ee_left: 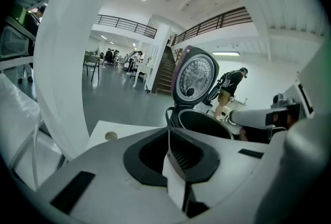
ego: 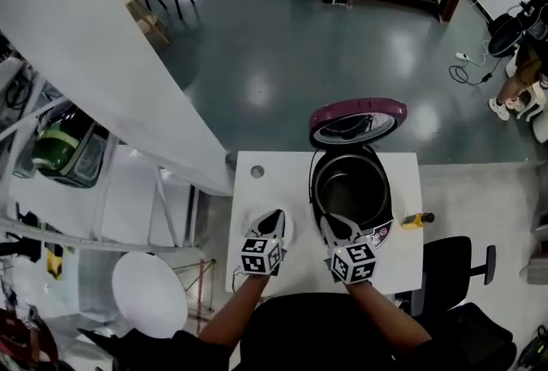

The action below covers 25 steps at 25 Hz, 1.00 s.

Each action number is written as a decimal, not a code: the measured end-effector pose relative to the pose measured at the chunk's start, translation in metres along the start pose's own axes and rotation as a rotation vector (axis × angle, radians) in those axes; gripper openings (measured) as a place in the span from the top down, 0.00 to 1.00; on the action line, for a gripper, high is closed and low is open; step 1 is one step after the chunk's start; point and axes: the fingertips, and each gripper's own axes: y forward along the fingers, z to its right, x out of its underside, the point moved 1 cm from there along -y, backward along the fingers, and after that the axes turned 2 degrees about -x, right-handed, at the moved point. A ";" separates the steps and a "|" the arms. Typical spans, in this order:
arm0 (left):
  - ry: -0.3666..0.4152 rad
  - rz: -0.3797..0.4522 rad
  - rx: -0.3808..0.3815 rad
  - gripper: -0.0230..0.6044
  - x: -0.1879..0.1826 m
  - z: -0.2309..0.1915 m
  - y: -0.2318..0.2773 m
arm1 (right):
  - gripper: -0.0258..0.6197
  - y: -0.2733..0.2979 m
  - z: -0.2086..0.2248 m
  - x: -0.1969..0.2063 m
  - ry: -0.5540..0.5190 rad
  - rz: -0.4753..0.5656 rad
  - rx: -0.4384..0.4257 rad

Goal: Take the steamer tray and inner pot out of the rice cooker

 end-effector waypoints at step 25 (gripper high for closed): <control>0.081 -0.024 -0.110 0.94 -0.023 0.089 0.074 | 0.95 -0.068 0.185 -0.021 -0.041 -0.044 0.078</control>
